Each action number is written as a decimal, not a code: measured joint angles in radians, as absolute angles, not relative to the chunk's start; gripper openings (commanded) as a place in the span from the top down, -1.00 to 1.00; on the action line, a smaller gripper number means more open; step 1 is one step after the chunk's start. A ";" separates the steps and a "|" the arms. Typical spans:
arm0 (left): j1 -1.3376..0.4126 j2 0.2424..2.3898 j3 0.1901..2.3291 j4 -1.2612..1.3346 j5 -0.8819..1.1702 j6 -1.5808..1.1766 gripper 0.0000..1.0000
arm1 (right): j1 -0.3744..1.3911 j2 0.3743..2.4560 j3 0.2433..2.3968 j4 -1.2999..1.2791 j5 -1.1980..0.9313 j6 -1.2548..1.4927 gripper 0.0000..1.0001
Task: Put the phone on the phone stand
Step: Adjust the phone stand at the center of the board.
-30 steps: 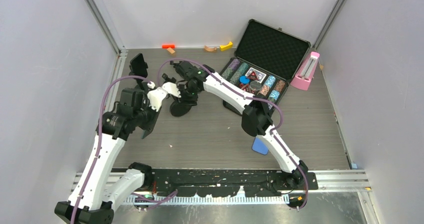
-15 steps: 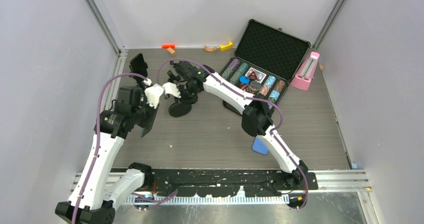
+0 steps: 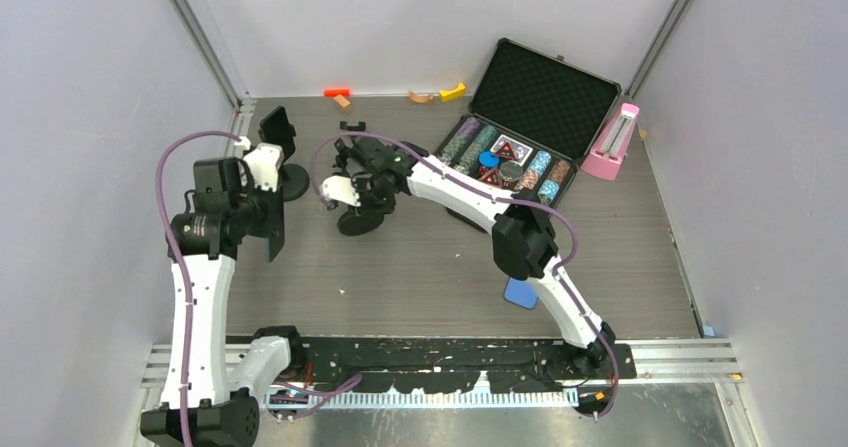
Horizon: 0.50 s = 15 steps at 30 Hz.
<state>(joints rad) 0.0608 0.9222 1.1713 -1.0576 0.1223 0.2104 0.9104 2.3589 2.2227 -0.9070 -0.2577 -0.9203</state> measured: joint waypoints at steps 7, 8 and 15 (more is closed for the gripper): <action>0.083 0.943 1.242 -1.057 0.171 0.184 1.00 | 0.961 2.216 1.978 -0.767 -0.136 -0.871 1.00; 0.083 0.945 1.256 -1.057 0.179 0.182 1.00 | 0.971 2.190 1.931 -0.737 -0.108 -0.864 1.00; 0.084 0.973 1.335 -1.068 0.236 0.159 1.00 | 1.082 1.985 1.521 -0.415 0.145 -0.854 1.00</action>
<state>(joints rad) 0.0837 0.9730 1.3350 -1.0679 0.2363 0.1589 1.0817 1.9850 1.5208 -0.4152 0.1452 -0.8539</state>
